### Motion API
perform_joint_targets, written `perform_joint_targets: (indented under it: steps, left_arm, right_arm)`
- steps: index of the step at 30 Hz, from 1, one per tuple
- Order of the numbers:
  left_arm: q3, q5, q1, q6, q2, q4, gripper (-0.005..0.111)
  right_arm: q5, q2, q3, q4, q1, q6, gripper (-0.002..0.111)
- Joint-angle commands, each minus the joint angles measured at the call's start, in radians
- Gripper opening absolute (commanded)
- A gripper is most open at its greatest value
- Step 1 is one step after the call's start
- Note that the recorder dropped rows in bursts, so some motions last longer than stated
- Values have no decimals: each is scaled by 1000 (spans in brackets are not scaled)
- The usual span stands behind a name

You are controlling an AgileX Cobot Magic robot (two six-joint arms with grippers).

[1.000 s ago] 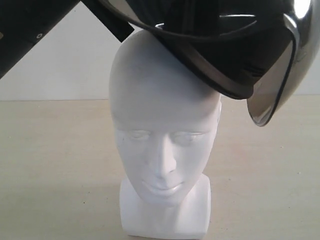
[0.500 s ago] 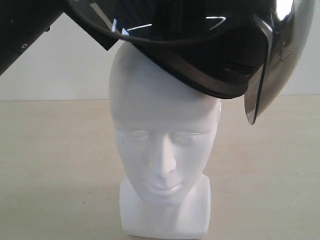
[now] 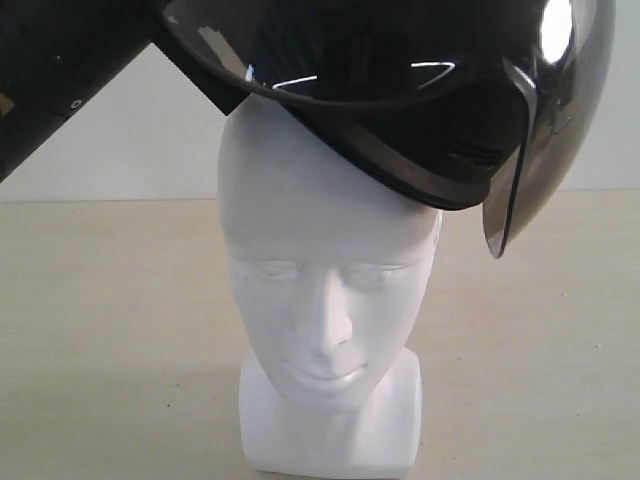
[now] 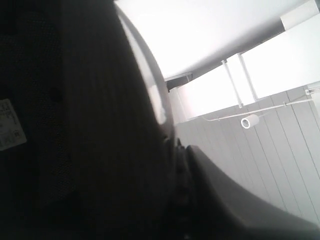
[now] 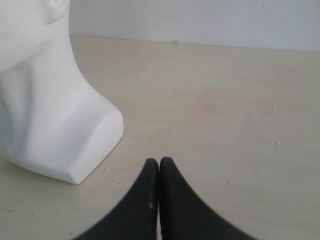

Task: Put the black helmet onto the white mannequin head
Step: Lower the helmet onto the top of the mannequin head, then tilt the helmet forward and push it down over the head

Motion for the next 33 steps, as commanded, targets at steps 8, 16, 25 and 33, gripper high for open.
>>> perform_joint_targets:
  steps: [8, 16, 25, 33]
  left_arm:
    - [38, 15, 14, 30, 2, -56, 4]
    - [78, 15, 18, 39, 2, -62, 4]
    - [105, 15, 50, 51, 2, -7, 4]
    - [115, 15, 50, 50, 2, 38, 4]
  right_arm:
    - [-9, -4, -1, -6, 2, -1, 0]
    - [-9, -4, -1, -6, 2, -1, 0]
    - [-9, -4, -1, -6, 2, -1, 0]
    - [-9, -4, -1, -6, 2, -4, 0]
